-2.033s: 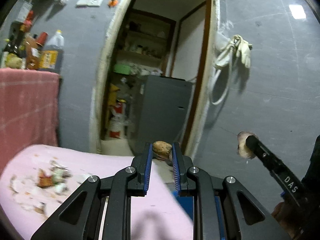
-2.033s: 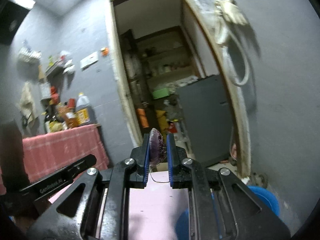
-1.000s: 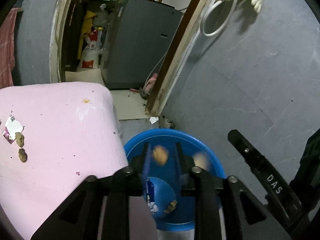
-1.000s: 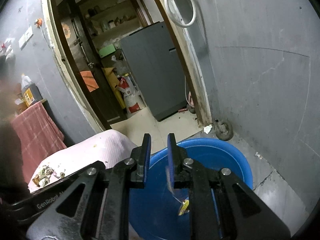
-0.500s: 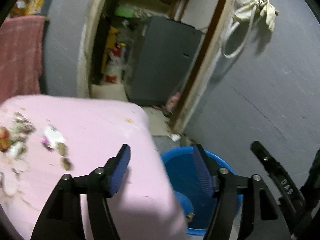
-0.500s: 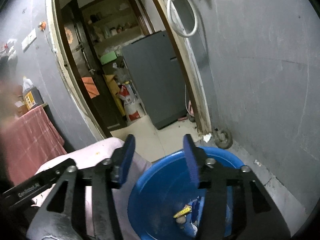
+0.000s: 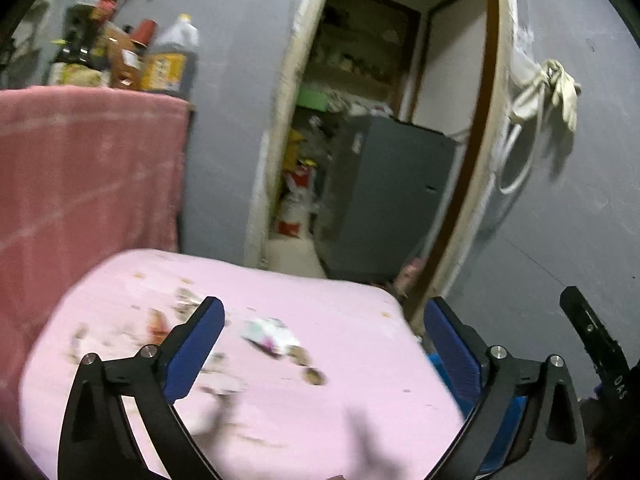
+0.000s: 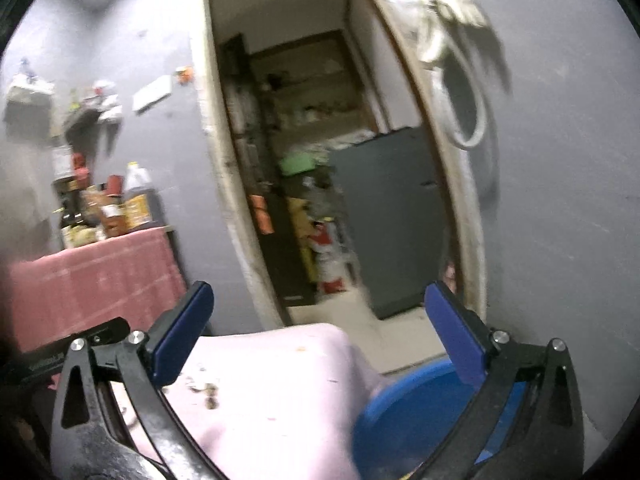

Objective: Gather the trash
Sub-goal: 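Return both tools to the table toward the red wrapper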

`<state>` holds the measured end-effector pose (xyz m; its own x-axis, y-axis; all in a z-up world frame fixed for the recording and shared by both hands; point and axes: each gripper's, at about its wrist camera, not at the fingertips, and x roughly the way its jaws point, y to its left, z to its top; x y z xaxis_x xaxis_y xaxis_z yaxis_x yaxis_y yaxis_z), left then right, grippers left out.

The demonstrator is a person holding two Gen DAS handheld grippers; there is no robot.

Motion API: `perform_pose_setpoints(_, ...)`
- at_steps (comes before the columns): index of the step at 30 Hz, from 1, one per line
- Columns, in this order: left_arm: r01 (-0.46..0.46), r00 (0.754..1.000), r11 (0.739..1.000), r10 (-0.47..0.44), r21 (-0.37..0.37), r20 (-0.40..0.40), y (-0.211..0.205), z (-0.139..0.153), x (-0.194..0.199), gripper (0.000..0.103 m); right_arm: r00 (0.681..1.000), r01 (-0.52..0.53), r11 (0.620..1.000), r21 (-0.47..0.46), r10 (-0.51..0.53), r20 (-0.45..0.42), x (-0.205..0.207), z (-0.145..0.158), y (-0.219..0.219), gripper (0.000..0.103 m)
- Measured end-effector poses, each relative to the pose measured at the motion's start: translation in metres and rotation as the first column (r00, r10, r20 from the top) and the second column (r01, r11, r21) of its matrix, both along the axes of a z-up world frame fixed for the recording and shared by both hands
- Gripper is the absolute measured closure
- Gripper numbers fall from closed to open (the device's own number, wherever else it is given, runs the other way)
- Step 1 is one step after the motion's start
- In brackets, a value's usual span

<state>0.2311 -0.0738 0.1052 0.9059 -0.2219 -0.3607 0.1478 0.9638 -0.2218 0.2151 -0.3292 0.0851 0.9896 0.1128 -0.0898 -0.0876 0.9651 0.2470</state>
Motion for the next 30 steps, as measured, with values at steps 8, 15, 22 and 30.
perform_pose_setpoints(8,-0.148,0.985,0.988,0.143,0.041,0.099,0.061,0.003,-0.04,0.002,0.987,-0.115,0.987,-0.114,0.126,0.101,-0.006,0.011,0.059,0.0)
perform_pose_setpoints(15,-0.224,0.965,0.972,0.211,0.07,0.152,0.098,-0.002,-0.057,0.002,0.963,-0.221,0.966,-0.134,0.238,0.128,-0.003,0.012,0.093,0.0)
perform_pose_setpoints(22,-0.22,0.97,0.962,0.199,0.161,0.14,0.11,-0.025,-0.055,0.002,0.949,-0.299,0.93,-0.213,0.312,0.031,0.015,-0.002,0.125,0.0)
perform_pose_setpoints(30,-0.151,0.987,0.962,0.161,0.228,-0.027,0.114,-0.056,-0.015,0.002,0.937,-0.346,0.902,-0.259,0.317,-0.15,0.042,-0.026,0.141,0.0)
